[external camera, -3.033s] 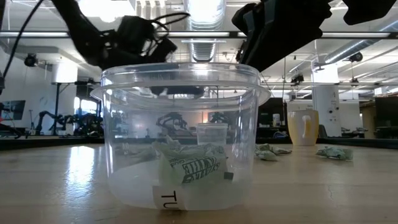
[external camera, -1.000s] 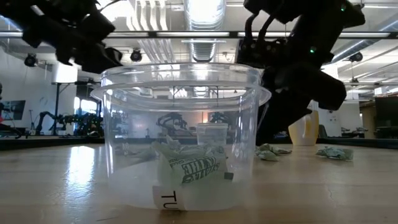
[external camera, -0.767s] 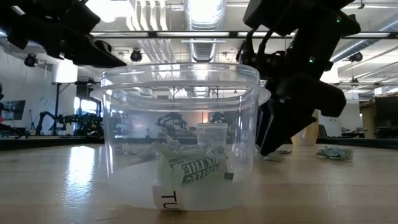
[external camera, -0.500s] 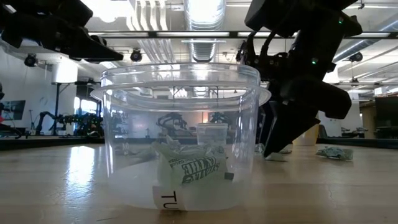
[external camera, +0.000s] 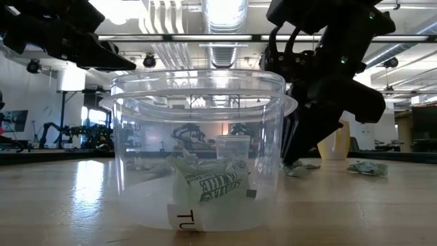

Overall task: Pick and place items into bin
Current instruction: Put the stevia packet into the bottom transparent bin

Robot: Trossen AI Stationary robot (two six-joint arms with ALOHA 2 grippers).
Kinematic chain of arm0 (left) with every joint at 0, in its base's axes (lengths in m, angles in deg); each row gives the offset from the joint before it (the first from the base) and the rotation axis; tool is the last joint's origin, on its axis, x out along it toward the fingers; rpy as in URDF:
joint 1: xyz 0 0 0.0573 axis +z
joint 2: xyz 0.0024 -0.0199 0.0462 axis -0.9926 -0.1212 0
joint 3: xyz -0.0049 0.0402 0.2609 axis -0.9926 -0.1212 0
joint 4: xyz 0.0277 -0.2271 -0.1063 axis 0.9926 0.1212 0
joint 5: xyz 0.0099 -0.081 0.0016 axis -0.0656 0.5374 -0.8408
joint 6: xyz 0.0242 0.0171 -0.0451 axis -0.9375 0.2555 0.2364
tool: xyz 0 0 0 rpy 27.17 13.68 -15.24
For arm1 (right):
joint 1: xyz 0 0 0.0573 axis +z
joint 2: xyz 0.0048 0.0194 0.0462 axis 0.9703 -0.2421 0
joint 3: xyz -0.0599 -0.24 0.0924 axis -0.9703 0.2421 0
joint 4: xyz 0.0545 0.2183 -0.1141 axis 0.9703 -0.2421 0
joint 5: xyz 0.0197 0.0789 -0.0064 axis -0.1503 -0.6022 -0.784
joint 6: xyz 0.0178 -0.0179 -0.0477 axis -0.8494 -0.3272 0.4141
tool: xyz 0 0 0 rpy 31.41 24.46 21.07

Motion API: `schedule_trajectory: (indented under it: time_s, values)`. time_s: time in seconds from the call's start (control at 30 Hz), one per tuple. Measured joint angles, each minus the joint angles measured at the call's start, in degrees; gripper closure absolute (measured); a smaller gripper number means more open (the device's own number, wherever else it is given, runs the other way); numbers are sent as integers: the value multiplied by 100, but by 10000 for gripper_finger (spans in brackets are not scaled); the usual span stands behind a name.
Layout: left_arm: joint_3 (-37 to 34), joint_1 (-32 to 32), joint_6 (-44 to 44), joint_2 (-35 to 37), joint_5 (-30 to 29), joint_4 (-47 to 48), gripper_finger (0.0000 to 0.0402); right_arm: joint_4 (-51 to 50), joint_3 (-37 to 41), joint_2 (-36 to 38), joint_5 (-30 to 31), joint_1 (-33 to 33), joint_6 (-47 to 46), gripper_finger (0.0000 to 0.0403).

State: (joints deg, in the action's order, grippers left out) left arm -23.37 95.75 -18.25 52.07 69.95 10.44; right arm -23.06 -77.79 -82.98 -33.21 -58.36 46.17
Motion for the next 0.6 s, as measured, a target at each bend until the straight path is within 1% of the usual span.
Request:
schedule_trajectory:
  time_s: [0.17, 0.5, 0.6]
  values:
    - [0, 0, 0, -63, -2, -3, 259, -56, 0, 0, -46, 15, 82, 392]
    - [0, 0, -2, -76, -2, -6, 259, -146, 0, 64, 29, 76, 243, 395]
    - [0, 0, -2, -78, -2, -5, 259, -142, -2, 223, 208, 166, 275, 395]
